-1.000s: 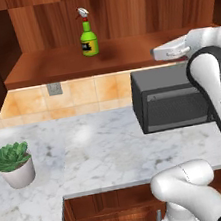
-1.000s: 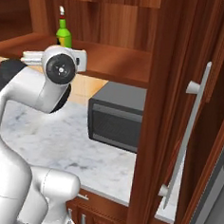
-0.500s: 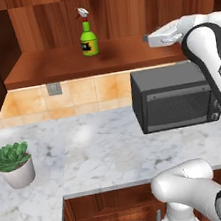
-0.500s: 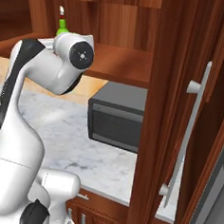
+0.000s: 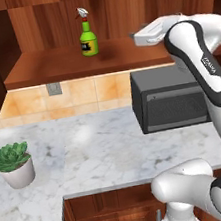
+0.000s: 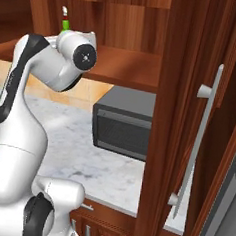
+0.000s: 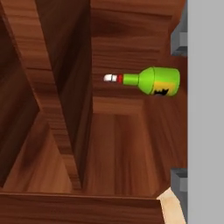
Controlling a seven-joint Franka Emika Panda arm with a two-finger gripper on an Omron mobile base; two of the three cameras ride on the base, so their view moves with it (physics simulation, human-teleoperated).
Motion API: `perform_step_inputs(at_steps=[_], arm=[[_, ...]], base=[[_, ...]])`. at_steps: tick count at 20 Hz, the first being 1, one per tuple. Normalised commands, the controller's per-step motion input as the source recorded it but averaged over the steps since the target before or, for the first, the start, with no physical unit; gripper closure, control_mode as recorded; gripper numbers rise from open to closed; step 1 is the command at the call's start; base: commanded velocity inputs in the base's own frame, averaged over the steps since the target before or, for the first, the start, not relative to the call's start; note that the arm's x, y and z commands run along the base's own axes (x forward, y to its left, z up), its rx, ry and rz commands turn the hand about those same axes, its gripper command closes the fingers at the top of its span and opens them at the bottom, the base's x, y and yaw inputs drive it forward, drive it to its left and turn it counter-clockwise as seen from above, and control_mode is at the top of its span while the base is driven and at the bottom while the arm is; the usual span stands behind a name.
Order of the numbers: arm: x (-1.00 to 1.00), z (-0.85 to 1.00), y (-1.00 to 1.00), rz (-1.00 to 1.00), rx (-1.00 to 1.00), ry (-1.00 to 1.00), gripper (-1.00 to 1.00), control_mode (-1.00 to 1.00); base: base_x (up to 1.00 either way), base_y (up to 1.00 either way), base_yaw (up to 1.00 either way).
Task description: Move the cutting board and knife to the sink. Then move spray from the cabinet to the counter.
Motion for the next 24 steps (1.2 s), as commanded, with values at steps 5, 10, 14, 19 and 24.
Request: perform_step_inputs(at_steps=[5,10,14,19,24], arm=[[0.13,0.19,0.05,0.06,0.00,0.02,-1.00,-1.00],[0.18,0.04,0.07,0.11,0.00,0.08,-1.00,-1.00],[0.41,0.00,0.16,0.16,0.00,0.03,-1.00,-1.00],[0.43,0.00,0.08,0.16,0.01,0.00,-1.00,-1.00],[0.13,0.00,0.14,0.07,0.00,-0.04,-1.00,-1.00]], base=[[0.00,0.00,0.00],[0.00,0.00,0.00],[0.00,0.00,0.00],[0.00,0.00,0.00],[0.00,0.00,0.00]])
